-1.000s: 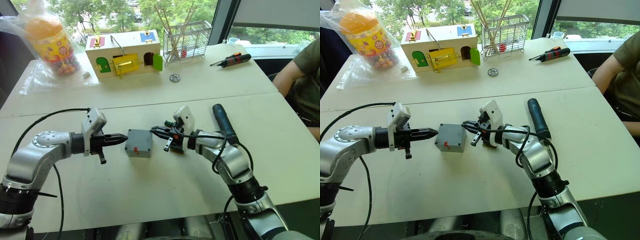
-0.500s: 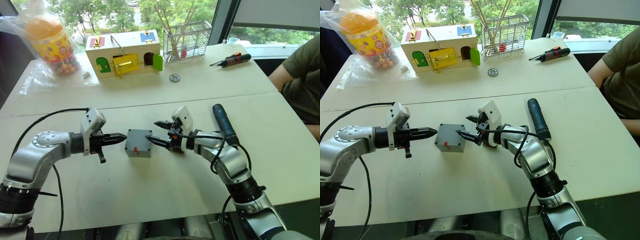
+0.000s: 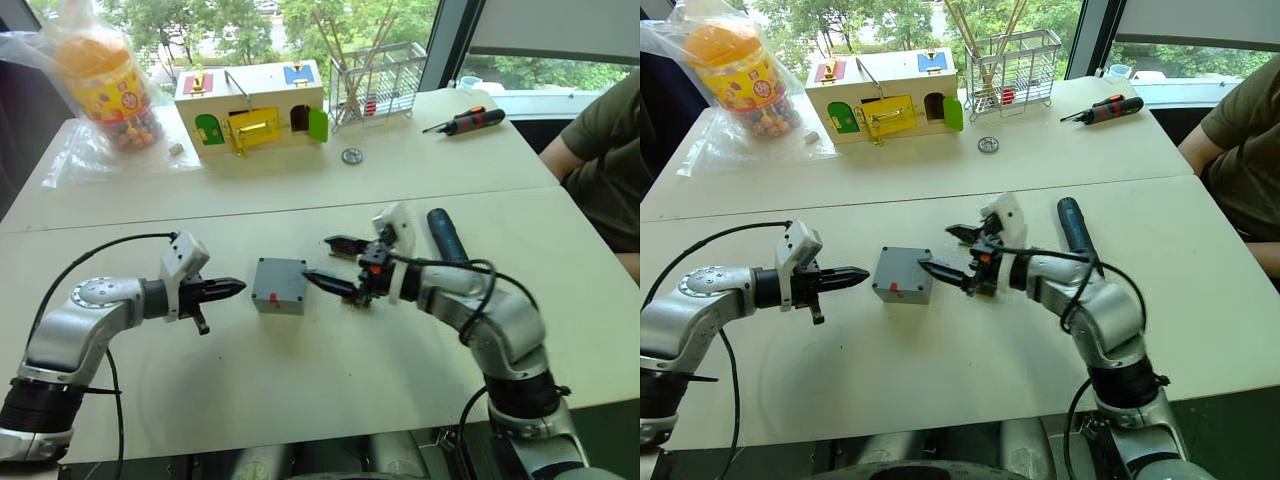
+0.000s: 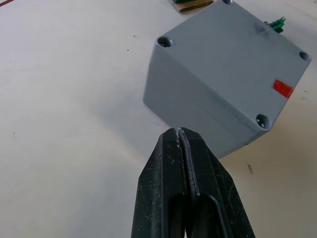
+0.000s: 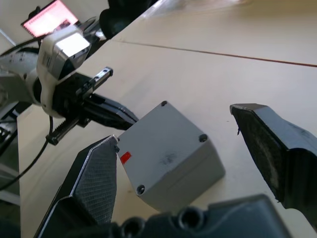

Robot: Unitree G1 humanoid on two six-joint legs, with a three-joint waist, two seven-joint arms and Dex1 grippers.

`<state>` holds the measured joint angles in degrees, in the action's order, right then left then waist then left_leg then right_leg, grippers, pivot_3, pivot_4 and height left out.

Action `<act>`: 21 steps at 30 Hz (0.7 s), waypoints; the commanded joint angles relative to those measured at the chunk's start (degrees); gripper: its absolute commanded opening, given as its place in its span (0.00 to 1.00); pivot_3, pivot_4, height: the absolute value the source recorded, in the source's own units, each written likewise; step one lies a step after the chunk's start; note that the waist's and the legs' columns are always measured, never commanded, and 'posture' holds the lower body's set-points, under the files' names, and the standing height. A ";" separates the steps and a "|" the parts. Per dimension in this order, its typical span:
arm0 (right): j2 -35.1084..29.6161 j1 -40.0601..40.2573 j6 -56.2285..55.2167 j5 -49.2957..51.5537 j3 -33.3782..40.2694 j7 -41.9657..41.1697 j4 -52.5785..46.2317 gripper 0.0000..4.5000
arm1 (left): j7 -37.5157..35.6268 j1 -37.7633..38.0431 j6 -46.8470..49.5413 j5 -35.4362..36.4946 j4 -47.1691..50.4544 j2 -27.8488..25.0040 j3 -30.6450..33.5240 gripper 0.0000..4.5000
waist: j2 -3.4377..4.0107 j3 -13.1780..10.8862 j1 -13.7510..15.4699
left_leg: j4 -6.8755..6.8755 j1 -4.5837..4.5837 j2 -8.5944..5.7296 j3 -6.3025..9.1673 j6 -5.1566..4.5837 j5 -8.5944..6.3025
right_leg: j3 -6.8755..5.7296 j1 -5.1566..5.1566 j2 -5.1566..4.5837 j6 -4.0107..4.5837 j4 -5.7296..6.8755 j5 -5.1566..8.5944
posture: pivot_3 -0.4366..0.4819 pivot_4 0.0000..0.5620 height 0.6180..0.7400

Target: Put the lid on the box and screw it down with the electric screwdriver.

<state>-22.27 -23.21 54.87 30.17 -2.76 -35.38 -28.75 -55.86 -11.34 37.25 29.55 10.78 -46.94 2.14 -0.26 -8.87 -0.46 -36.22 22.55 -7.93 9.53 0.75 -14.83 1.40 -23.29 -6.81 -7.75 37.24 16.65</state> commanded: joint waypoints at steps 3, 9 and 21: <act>-14.55 -1.67 11.27 7.06 18.24 -0.35 -3.01 0.96 | -6.38 -3.29 5.84 7.90 7.73 -6.17 4.29 0.00 | 0.00 -0.02 0.14 | 0.00 0.08 -0.02 -0.01 -0.04 -0.02 | -0.01 -0.04 -0.01 0.00 -0.03 0.00 | 0.48 0.27 1.00; -31.39 -1.19 18.85 7.54 20.61 -3.05 1.90 0.96 | -9.20 -12.19 7.27 10.44 13.67 -5.02 -2.04 0.00 | 0.01 -0.02 -0.19 | 0.00 0.06 0.02 -0.06 -0.28 -0.16 | -0.03 -0.02 -0.04 0.00 -0.04 0.00 | 0.48 0.27 1.00; -40.79 -21.93 29.80 2.45 -7.68 -11.26 32.54 0.96 | -12.56 -19.86 -2.95 1.00 9.49 1.61 -13.15 0.00 | -0.05 -0.08 -0.35 | -0.11 0.11 0.18 -0.43 -0.17 -0.08 | 0.09 -0.04 0.00 0.00 -0.13 0.00 | 0.48 0.27 1.00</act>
<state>-63.50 -42.02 84.25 34.45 -7.57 -45.33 -0.65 -68.54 -31.17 36.49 31.98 20.48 -45.75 -10.95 -0.32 -8.95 -0.82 -36.35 22.65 -7.74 9.11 0.58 -14.91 1.49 -23.32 -6.81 -7.76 37.10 16.65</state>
